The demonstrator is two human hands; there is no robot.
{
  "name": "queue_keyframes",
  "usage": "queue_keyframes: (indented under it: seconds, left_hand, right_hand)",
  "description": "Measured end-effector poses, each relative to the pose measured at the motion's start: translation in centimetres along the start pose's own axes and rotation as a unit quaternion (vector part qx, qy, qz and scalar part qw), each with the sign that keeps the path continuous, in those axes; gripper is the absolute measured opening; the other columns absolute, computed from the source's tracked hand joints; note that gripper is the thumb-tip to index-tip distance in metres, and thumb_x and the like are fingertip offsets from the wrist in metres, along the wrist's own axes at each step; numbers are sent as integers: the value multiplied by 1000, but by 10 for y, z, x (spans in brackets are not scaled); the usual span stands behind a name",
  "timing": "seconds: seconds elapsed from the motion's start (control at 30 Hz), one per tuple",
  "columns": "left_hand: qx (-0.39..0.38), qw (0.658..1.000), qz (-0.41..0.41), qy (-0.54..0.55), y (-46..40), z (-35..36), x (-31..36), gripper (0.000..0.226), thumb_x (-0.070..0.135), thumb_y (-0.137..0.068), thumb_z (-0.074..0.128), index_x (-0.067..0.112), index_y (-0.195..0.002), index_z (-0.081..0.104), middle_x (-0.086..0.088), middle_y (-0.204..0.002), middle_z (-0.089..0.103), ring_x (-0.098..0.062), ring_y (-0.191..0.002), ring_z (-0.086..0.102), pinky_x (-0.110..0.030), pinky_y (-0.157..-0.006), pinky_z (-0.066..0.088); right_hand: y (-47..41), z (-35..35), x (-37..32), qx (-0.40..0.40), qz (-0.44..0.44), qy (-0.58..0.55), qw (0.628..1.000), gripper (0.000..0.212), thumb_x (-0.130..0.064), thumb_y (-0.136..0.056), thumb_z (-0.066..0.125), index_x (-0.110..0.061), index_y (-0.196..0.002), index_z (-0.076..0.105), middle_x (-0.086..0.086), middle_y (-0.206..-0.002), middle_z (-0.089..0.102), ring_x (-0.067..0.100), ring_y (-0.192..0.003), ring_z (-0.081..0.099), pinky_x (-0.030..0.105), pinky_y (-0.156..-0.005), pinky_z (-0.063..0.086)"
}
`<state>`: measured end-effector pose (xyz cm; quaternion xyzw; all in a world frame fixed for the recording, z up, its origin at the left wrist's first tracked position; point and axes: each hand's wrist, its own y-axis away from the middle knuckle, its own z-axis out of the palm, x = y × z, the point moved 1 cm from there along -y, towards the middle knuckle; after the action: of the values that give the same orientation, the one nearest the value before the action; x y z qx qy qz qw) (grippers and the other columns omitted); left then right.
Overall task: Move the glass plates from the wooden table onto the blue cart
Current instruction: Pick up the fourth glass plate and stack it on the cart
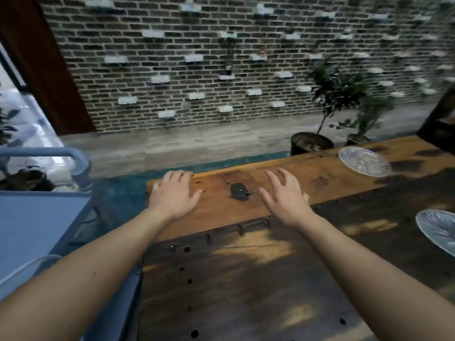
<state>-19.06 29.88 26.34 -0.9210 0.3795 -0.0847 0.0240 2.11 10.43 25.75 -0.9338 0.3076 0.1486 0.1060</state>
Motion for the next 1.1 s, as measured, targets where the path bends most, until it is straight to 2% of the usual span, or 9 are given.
queue_keyframes:
  seconds: [0.3, 0.57, 0.87, 1.1]
  left_hand:
    - [-34, 988, 149, -19, -40, 43, 241, 68, 61, -93, 36, 22, -148, 32, -2, -155, 36, -25, -144, 29, -49, -112, 33]
    - [-81, 964, 252, 21, -54, 82, 410, 67, 60, -93, 38, 22, -148, 33, -1, -154, 35, -27, -143, 28, -50, -110, 33]
    - [-134, 945, 292, 62, -71, 140, 534, 67, 59, -93, 38, 20, -148, 34, -6, -153, 38, -29, -142, 32, -49, -109, 34]
    - [-195, 940, 261, 104, -108, 207, 619, 62, 56, -92, 41, 21, -144, 39, -9, -148, 44, -33, -136, 40, -50, -106, 35]
  right_hand:
    - [80, -77, 218, 43, 194, -23, 980, 60, -58, -97, 32, -33, -150, 22, 0, -162, 9, 26, -150, 5, 67, -107, 24]
    - [144, -114, 344, 103, 326, -30, 939, 58, -57, -94, 38, -34, -147, 27, 3, -160, 16, 30, -148, 14, 66, -106, 26]
    - [167, -125, 440, 106, 417, -35, 902, 57, -55, -95, 38, -35, -147, 27, 4, -159, 19, 32, -147, 17, 65, -105, 27]
    - [138, -118, 534, 92, 457, -54, 883, 54, -53, -94, 42, -35, -144, 33, 4, -156, 24, 32, -144, 25, 63, -106, 28]
